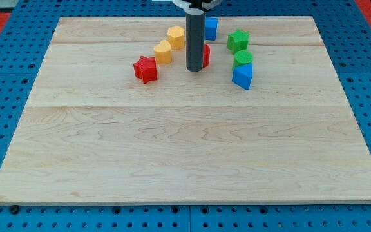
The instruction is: Move your arm towards the blue triangle
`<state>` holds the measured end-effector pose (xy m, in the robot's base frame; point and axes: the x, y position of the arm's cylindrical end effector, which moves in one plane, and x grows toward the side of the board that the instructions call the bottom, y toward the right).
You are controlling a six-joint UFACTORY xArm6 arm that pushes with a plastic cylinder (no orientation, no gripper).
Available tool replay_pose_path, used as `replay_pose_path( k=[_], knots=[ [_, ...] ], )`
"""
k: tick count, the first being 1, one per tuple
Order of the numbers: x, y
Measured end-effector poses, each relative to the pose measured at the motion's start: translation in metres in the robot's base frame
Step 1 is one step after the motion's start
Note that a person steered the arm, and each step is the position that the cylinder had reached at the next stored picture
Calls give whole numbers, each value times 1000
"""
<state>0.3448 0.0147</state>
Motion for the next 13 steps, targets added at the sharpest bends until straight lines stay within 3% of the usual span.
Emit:
replay_pose_path(
  k=[1,3,5,8,10,13],
  knots=[
    [13,-2],
    [120,5],
    [197,32],
    [216,39],
    [246,114],
    [245,173]
  ],
)
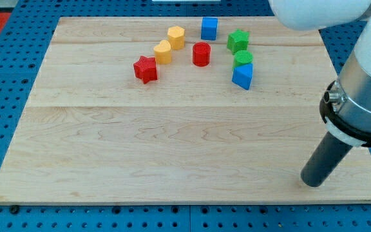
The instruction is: Move your arm towards the blue triangle
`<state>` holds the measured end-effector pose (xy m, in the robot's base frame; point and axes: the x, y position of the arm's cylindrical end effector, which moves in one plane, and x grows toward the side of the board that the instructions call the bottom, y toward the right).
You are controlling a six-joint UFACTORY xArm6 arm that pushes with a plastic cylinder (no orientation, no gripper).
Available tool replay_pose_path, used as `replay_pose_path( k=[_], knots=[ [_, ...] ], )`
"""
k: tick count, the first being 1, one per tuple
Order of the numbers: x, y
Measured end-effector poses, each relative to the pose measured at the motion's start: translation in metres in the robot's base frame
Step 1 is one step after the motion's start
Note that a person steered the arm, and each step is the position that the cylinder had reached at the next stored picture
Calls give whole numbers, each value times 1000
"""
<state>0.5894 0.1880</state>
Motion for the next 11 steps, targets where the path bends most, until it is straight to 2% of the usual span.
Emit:
replay_pose_path(
  k=[2,6,7,8,9,11],
  knots=[
    [-13,55],
    [-98,55],
    [-98,55],
    [-117,51],
    [-134,20],
    [-178,14]
  ],
)
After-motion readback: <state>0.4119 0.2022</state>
